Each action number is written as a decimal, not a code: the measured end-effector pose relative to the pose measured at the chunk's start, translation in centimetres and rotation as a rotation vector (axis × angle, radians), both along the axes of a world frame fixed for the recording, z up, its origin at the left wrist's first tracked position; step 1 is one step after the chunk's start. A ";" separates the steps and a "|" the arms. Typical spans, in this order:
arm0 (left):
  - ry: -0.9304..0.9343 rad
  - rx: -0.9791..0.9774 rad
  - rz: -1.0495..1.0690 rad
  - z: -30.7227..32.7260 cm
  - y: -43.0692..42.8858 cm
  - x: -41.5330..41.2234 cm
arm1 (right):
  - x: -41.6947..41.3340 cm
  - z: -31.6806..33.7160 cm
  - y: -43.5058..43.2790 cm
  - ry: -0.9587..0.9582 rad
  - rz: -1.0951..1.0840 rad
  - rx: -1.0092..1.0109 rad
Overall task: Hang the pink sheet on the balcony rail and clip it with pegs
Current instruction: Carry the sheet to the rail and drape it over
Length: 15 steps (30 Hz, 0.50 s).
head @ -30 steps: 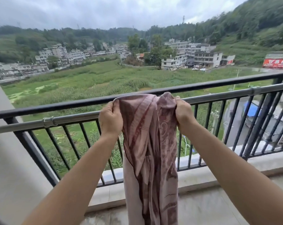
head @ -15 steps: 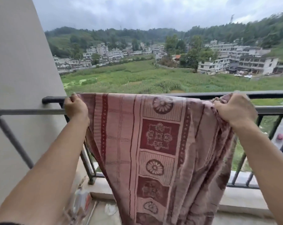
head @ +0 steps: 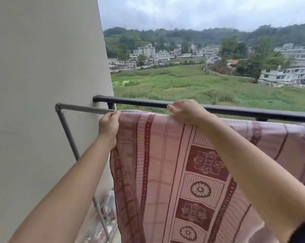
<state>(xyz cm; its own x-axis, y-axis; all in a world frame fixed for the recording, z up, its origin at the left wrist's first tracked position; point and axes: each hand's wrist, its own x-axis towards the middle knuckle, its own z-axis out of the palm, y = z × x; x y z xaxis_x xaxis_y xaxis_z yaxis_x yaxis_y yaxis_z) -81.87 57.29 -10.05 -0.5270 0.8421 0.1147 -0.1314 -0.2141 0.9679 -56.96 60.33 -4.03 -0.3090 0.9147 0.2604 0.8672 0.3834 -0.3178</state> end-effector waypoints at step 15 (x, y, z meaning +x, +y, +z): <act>0.062 0.121 -0.032 5.0 1.2 -14.3 | -20.4 2.6 8.2 -0.012 0.523 -0.490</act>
<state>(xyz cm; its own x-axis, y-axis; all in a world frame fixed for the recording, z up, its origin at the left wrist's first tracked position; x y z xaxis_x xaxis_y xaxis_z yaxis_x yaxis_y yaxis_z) -96.20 58.49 -5.03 -0.4888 0.8363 0.2484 -0.0804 -0.3267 0.9417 -77.34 68.49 -1.40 -0.7390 0.6571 -0.1484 0.6135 0.5654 -0.5514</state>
